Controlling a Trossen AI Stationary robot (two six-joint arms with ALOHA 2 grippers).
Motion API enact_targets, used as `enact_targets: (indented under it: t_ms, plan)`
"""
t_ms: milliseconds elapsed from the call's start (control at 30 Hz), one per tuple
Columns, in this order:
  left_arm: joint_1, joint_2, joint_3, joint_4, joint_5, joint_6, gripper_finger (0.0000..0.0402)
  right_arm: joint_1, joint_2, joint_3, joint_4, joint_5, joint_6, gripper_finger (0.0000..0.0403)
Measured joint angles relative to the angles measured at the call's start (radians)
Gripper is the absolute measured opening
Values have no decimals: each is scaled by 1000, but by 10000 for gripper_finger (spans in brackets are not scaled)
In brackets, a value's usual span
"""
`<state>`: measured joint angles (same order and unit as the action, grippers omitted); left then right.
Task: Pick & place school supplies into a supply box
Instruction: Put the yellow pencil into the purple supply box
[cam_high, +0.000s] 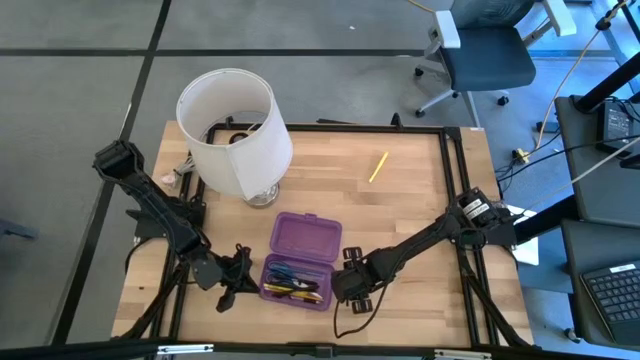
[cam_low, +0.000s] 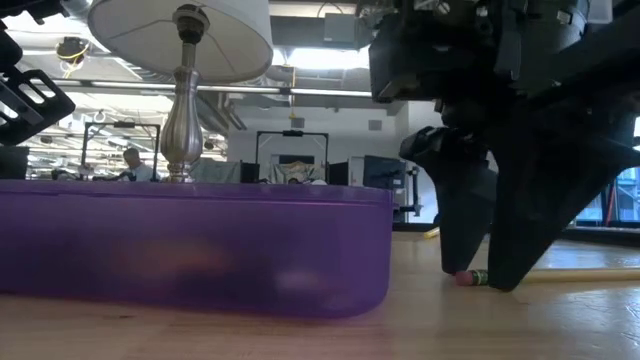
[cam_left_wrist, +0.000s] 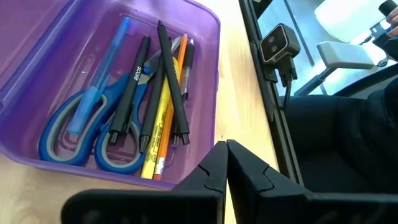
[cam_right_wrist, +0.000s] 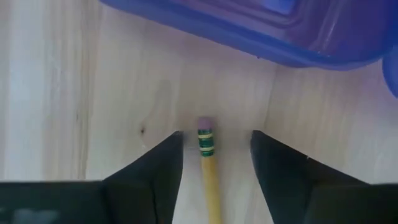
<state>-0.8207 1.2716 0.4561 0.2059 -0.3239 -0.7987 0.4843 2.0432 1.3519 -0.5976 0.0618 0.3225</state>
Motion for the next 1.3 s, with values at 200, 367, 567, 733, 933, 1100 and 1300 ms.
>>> enact_targets:
  t_ms: [200, 367, 567, 733, 933, 1100, 1300]
  plan:
    - [0, 0, 0, -1, 0, 0, 4, 1, 37, 5, -7, 3, 9, 164]
    - [0, 0, 0, -2, 1, 0, 4, 1, 40, 5, -21, 19, 11, 122]
    - [0, 0, 0, -2, 1, 0, 4, 2, 41, 4, -24, 21, 14, 62]
    - [0, 0, 0, -2, 1, 0, 4, 1, 41, 4, -28, 24, 41, 22]
    - [0, 0, 0, -2, 2, -2, 4, 8, 10, -3, -33, 27, 59, 22]
    - [0, 0, 0, -1, 2, -2, 4, 10, -32, -11, -72, 22, 98, 26]
    - [0, 0, 0, -1, 2, -2, 4, 10, -74, -7, -102, 22, 119, 20]
